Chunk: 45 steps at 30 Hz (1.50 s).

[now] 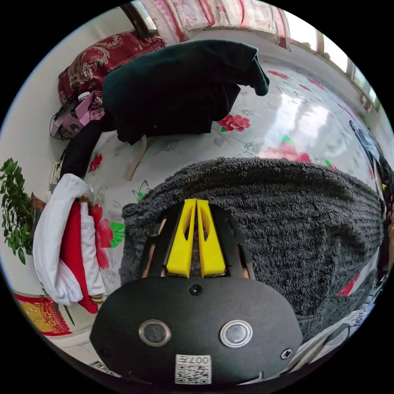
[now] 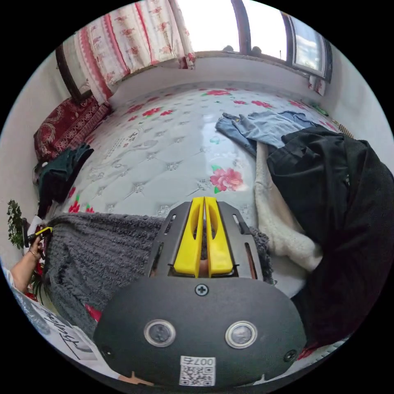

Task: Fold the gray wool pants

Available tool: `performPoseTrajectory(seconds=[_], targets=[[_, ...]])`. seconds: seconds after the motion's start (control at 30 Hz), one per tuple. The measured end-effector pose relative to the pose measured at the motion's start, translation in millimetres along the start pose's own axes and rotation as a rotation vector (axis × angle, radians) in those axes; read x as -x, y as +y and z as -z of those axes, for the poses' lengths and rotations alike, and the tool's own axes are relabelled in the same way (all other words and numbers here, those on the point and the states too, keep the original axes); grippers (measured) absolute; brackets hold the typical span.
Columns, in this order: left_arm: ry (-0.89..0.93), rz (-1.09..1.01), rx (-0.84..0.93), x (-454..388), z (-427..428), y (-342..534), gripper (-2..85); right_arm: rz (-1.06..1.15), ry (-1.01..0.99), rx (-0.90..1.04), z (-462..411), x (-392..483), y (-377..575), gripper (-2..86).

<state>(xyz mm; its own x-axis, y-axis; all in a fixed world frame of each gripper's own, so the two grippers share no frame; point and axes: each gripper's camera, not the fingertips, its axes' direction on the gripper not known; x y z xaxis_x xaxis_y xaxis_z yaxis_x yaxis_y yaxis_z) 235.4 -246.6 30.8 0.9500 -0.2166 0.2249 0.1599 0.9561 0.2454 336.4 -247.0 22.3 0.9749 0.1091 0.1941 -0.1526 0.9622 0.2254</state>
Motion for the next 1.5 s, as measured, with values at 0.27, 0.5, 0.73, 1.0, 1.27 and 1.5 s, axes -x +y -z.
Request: performPoseTrajectory(seconds=[0.27, 0.5, 0.73, 1.0, 1.27, 1.5], targets=[[0.025, 0.317, -0.022, 126, 113, 191, 1.2, -0.246, -0.192, 0.065, 110, -35, 180, 3.5], [0.093, 0.592, 0.099, 234, 122, 328, 8.7, -0.659, 0.117, 0.128, 190, -70, 358, 8.6], [0.285, 0.641, 0.181, 273, 77, 358, 9.7, -0.758, 0.067, 0.185, 169, -67, 421, 10.0], [0.5, 0.522, 0.113, 316, 81, 344, 0.6, -0.728, -0.014, 0.066, 171, -55, 423, 2.3], [1.032, 0.519, -0.377, 429, 181, 332, -0.6, -0.627, -0.554, -0.554, 288, -53, 405, 0.2], [1.054, 0.456, -0.451, 478, 205, 378, -0.6, -0.563, -0.591, -0.809, 357, -29, 469, 0.0]])
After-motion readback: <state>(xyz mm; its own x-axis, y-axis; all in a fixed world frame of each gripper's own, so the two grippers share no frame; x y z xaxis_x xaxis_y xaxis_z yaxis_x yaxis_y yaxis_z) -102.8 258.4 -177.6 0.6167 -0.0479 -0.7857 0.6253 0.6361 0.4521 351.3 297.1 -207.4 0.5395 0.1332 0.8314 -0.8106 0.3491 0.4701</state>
